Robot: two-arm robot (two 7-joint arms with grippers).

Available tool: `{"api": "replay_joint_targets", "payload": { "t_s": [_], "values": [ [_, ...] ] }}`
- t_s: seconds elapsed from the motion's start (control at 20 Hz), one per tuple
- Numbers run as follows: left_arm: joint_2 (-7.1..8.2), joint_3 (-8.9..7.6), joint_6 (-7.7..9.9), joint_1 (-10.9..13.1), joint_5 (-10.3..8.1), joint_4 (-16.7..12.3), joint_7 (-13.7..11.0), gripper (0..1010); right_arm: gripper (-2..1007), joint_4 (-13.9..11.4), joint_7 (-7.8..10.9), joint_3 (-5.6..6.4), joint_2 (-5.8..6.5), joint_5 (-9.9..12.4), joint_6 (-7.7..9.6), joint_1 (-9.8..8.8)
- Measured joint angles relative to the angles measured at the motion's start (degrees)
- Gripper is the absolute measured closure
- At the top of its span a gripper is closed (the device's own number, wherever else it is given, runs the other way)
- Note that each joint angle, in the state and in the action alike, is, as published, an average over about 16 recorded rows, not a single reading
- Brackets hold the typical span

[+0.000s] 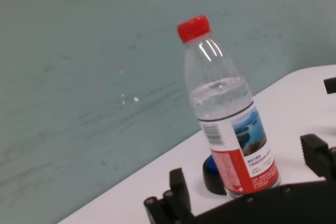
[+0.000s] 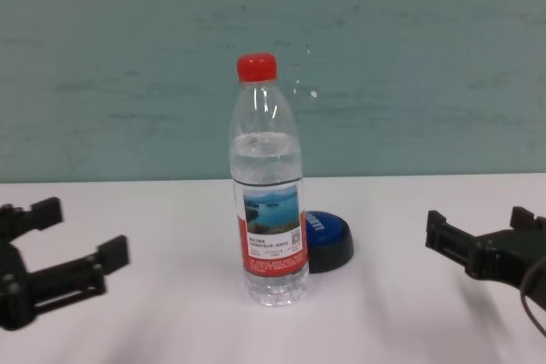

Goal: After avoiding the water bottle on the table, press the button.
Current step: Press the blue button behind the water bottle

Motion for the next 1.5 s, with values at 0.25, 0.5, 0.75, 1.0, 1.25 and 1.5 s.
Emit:
{"api": "replay_joint_targets", "payload": {
  "t_s": [0.25,0.5,0.75,1.0,1.25,1.5],
  "values": [
    [0.87,-1.87,-1.4,-0.3,-1.67,1.6,-1.6,10,1,0.0,0.0,0.0,0.0,0.0,0.0,0.0],
    [0.98,-2.52,-2.84,-3.1,-3.42,5.3,-3.8,10,1,0.0,0.0,0.0,0.0,0.0,0.0,0.0],
    [0.25,-2.06,-4.23,-7.7,-5.16,10.3,-6.0,10,1,0.0,0.0,0.0,0.0,0.0,0.0,0.0],
    [-1.02,-0.67,-5.35,-13.0,-6.4,15.6,-7.9,10,1,0.0,0.0,0.0,0.0,0.0,0.0,0.0],
    [-2.51,0.93,-5.86,-17.8,-6.72,20.4,-8.8,10,1,0.0,0.0,0.0,0.01,0.0,0.0,0.0],
    [-3.96,2.3,-6.08,-21.6,-6.39,24.6,-8.8,10,1,0.0,0.0,0.0,0.0,0.0,0.0,0.0]
  ]
}}
